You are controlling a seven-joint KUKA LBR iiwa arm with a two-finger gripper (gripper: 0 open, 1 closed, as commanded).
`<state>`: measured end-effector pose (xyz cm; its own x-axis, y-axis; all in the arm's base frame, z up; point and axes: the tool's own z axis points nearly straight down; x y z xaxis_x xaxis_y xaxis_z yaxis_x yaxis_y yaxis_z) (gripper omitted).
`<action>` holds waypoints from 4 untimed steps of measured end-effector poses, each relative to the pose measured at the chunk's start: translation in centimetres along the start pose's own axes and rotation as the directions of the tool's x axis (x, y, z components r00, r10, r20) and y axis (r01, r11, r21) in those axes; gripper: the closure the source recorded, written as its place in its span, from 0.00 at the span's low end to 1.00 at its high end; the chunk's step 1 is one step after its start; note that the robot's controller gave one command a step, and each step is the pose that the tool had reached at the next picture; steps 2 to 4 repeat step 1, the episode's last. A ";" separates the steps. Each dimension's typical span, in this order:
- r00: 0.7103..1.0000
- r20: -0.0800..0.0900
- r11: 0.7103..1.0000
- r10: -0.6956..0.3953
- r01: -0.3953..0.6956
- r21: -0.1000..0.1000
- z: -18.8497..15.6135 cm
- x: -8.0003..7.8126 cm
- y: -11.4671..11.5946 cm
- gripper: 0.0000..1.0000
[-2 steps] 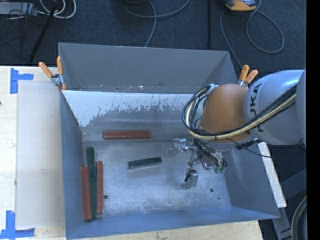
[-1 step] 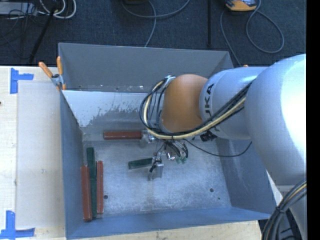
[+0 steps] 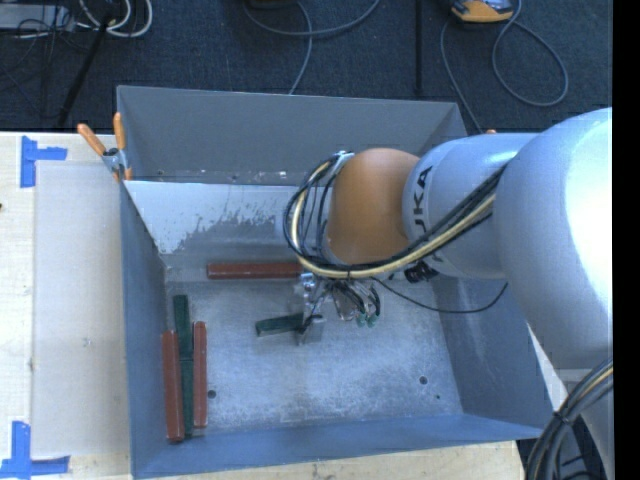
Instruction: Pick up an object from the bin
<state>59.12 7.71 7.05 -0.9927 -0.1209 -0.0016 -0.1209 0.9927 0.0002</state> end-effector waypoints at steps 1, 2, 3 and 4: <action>1.000 0.010 1.000 0.007 -0.007 -0.001 -21.3 -2.1 3.3 1.00; 1.000 0.010 1.000 0.007 -0.007 -0.001 -21.3 -2.1 3.3 1.00; 1.000 0.010 1.000 0.007 -0.007 -0.001 -21.3 -2.1 3.3 1.00; 1.000 0.010 1.000 0.007 -0.007 -0.001 -21.3 -2.1 3.3 1.00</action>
Offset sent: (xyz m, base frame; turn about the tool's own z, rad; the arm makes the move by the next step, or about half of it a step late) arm 0.0148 0.0343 0.2079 0.0090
